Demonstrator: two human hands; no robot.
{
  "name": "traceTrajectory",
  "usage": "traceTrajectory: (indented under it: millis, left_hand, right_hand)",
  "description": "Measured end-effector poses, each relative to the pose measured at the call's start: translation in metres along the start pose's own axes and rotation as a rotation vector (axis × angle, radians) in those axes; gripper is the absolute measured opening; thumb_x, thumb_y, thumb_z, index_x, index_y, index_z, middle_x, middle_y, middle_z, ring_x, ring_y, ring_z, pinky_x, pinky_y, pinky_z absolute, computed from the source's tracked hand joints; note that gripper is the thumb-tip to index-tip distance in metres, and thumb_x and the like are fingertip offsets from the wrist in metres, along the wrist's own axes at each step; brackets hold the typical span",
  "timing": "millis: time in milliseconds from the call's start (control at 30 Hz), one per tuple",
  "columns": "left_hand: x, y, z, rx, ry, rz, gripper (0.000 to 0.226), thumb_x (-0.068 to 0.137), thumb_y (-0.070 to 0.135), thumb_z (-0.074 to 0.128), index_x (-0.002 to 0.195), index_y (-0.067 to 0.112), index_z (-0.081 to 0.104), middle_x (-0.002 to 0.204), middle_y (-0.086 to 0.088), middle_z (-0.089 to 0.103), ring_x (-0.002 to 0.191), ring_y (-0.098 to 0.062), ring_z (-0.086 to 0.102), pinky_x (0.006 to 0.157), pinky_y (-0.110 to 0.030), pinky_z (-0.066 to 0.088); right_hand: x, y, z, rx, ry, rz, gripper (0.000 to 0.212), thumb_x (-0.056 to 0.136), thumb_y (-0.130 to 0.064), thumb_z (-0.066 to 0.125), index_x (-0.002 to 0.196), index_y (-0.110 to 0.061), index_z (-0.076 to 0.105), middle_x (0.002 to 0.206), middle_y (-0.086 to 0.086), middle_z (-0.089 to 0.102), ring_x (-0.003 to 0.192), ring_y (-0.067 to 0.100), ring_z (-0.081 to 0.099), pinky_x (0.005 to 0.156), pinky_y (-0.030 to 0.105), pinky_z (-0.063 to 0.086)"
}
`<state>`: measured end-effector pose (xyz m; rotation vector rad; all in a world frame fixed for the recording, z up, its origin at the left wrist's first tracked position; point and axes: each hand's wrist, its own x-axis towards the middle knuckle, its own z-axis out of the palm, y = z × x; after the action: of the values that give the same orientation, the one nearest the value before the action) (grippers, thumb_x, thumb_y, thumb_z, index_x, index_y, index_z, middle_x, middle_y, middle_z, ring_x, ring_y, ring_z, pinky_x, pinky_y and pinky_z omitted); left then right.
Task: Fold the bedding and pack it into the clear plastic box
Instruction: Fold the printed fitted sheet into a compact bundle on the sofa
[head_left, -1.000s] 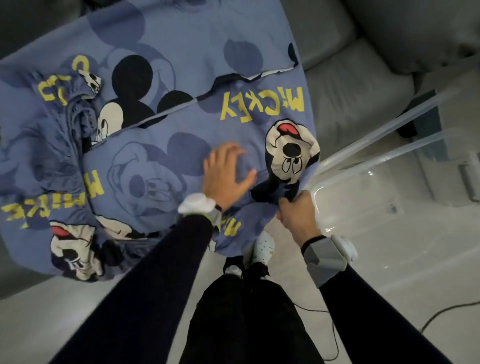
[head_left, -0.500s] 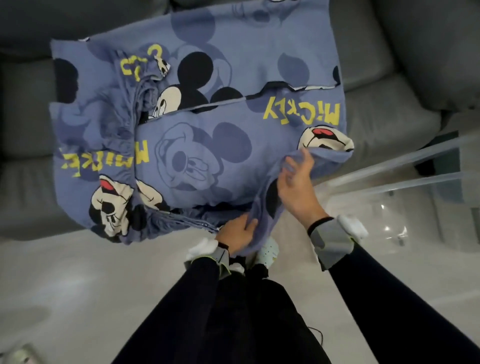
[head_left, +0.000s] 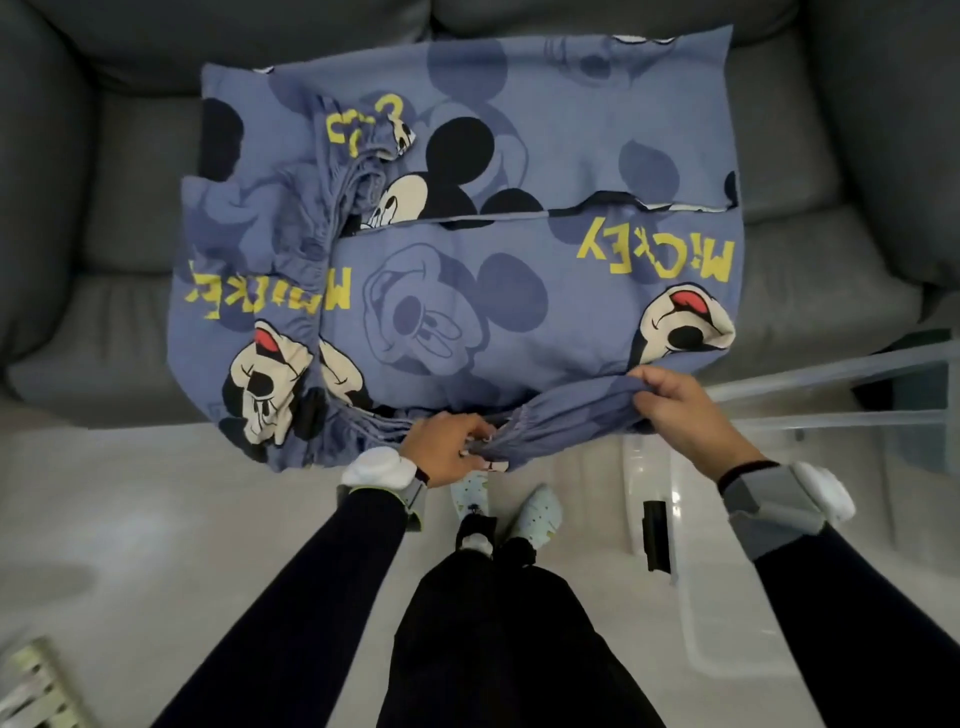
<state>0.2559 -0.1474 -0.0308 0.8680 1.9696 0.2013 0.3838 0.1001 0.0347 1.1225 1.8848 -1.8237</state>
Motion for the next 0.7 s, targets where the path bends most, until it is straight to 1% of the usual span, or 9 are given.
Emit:
traceTrajectory:
  millis: [67, 133, 200, 267, 333, 400, 500, 600, 700]
  left_hand:
    - [0.006, -0.002, 0.002, 0.100, 0.071, 0.063, 0.037, 0.089, 0.032, 0.058, 0.123, 0.019, 0.051, 0.133, -0.008, 0.049, 0.121, -0.031, 0.047, 0.100, -0.040, 0.035]
    - [0.010, 0.009, 0.000, 0.062, -0.009, 0.097, 0.030, 0.094, 0.026, 0.049, 0.121, 0.013, 0.044, 0.123, -0.016, 0.057, 0.110, -0.036, 0.055, 0.090, -0.043, 0.040]
    - [0.014, 0.019, -0.002, 0.090, -0.070, 0.125, 0.027, 0.096, 0.024, 0.044, 0.121, 0.013, 0.040, 0.107, -0.019, 0.064, 0.094, -0.039, 0.061, 0.074, -0.044, 0.046]
    - [0.019, 0.027, -0.005, 0.111, -0.022, 0.168, 0.030, 0.096, 0.023, 0.043, 0.124, 0.014, 0.042, 0.106, -0.020, 0.066, 0.091, -0.039, 0.063, 0.070, -0.043, 0.049]
    - [0.021, 0.034, -0.008, 0.007, 0.025, 0.215, 0.031, 0.095, 0.023, 0.047, 0.124, 0.009, 0.046, 0.105, -0.022, 0.067, 0.090, -0.039, 0.064, 0.070, -0.041, 0.049]
    - [0.018, 0.032, -0.011, -0.157, 0.042, 0.232, 0.033, 0.094, 0.023, 0.054, 0.120, 0.004, 0.049, 0.103, -0.020, 0.068, 0.090, -0.036, 0.065, 0.068, -0.033, 0.046]
    - [0.006, -0.001, -0.011, -0.284, -0.006, 0.152, 0.054, 0.081, 0.050, 0.066, 0.114, 0.013, 0.044, 0.106, -0.007, 0.065, 0.095, -0.024, 0.064, 0.076, -0.034, 0.050]
    - [-0.008, -0.063, -0.019, 0.291, -0.081, 0.069, 0.085, 0.064, 0.088, 0.040, 0.119, 0.022, 0.048, 0.120, 0.000, 0.061, 0.113, -0.025, 0.057, 0.093, -0.041, 0.044]
    - [-0.031, -0.111, -0.043, 0.604, -0.163, -0.011, 0.063, 0.081, 0.078, 0.034, 0.099, 0.021, 0.056, 0.111, -0.003, 0.066, 0.108, -0.026, 0.059, 0.092, -0.036, 0.036]
  right_hand:
    - [-0.004, 0.003, -0.002, 0.083, 0.040, 0.076, 0.038, 0.084, 0.018, 0.032, 0.073, -0.010, 0.055, 0.057, -0.007, 0.059, 0.063, 0.010, 0.060, 0.057, 0.018, 0.053]
    - [0.001, 0.002, -0.005, -0.213, 0.067, 0.035, 0.025, 0.081, 0.005, 0.041, 0.082, -0.013, 0.059, 0.077, -0.001, 0.064, 0.086, 0.023, 0.060, 0.079, 0.028, 0.054]
    - [0.005, -0.004, -0.001, -0.906, -0.024, 0.002, 0.047, 0.075, -0.020, 0.057, 0.121, -0.022, 0.050, 0.133, 0.006, 0.049, 0.130, 0.027, 0.041, 0.113, 0.051, 0.021]
    - [0.007, -0.015, 0.025, -1.256, -0.184, -0.077, 0.096, 0.070, -0.044, 0.064, 0.149, -0.030, 0.011, 0.161, 0.001, 0.003, 0.148, 0.025, 0.003, 0.113, 0.058, -0.012]
    - [0.007, -0.023, 0.067, -1.279, -0.320, -0.195, 0.107, 0.067, -0.052, 0.064, 0.151, -0.027, 0.002, 0.161, 0.003, 0.006, 0.149, 0.024, 0.004, 0.114, 0.058, -0.012]
    - [0.009, -0.018, 0.098, -1.115, -0.386, -0.149, 0.092, 0.072, -0.040, 0.067, 0.146, -0.019, 0.016, 0.146, 0.007, 0.040, 0.137, 0.027, 0.037, 0.114, 0.045, 0.018]
    - [0.015, -0.014, 0.103, -0.990, -0.284, -0.083, 0.049, 0.081, -0.029, 0.064, 0.125, -0.018, 0.047, 0.114, 0.005, 0.064, 0.108, 0.028, 0.061, 0.079, 0.033, 0.044]
    - [0.012, -0.024, 0.074, -0.986, -0.242, -0.113, 0.018, 0.081, -0.028, 0.060, 0.098, -0.028, 0.065, 0.090, -0.003, 0.064, 0.089, 0.018, 0.060, 0.077, 0.031, 0.047]
    - [0.011, -0.025, 0.046, -1.019, -0.208, -0.004, 0.012, 0.085, -0.027, 0.056, 0.080, -0.036, 0.062, 0.089, -0.005, 0.059, 0.088, 0.019, 0.056, 0.081, 0.032, 0.047]
